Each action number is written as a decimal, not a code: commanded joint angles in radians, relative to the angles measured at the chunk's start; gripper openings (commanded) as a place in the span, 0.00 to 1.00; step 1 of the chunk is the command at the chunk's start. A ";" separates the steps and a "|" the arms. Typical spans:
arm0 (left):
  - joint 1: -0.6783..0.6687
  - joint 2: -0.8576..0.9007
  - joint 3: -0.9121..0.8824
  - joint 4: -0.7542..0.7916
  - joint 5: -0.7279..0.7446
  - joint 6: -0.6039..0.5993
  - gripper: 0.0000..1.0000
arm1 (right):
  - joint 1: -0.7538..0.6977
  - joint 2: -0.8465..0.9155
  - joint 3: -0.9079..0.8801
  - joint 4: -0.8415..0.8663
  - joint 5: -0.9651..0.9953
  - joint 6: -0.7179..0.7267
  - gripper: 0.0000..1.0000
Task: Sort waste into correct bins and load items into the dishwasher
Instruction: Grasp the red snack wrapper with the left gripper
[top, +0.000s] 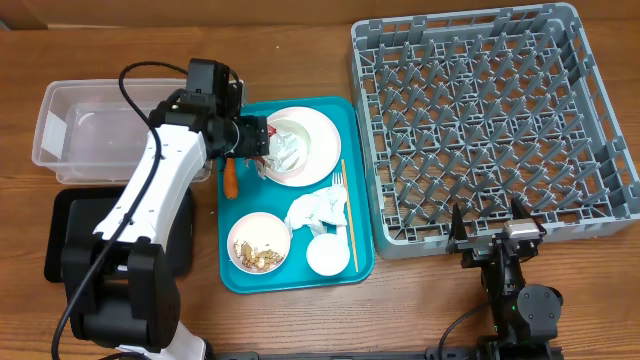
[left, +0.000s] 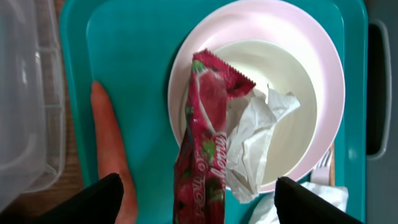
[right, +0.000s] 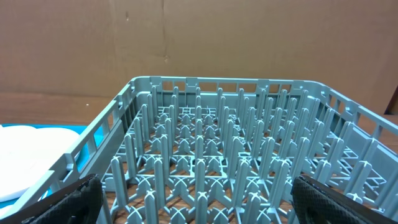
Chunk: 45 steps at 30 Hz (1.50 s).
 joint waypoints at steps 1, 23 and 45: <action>-0.003 -0.002 0.013 -0.013 0.035 -0.006 0.85 | -0.003 -0.009 -0.011 0.006 -0.001 0.000 1.00; -0.003 0.002 -0.036 0.002 0.029 -0.008 0.67 | -0.003 -0.009 -0.011 0.006 -0.001 0.000 1.00; -0.004 0.125 -0.035 -0.004 0.041 -0.113 0.04 | -0.003 -0.009 -0.011 0.006 -0.001 0.000 1.00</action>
